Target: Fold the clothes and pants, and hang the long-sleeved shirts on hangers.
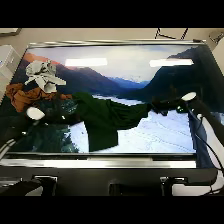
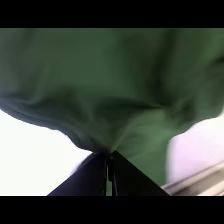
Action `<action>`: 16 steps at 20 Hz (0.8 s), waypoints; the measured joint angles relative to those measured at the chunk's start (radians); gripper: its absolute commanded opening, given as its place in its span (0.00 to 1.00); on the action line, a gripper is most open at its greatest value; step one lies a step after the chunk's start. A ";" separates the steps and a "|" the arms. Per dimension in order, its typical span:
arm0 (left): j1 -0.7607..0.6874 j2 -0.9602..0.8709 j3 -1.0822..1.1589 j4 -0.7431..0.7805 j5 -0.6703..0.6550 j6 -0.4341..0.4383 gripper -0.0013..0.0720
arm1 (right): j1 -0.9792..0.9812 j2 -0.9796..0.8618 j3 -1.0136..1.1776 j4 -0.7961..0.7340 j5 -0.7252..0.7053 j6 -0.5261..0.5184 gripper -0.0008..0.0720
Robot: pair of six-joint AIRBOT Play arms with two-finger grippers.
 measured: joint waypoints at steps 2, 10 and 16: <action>0.028 0.079 0.122 0.025 0.006 0.014 0.05 | -0.009 0.065 0.106 -0.034 0.066 0.000 0.08; 0.134 0.375 0.754 0.089 0.103 0.026 0.05 | -0.132 0.481 0.573 -0.099 0.186 0.118 0.08; 0.147 0.478 0.853 0.060 0.195 0.005 0.05 | -0.151 0.739 0.640 -0.122 0.100 0.169 0.08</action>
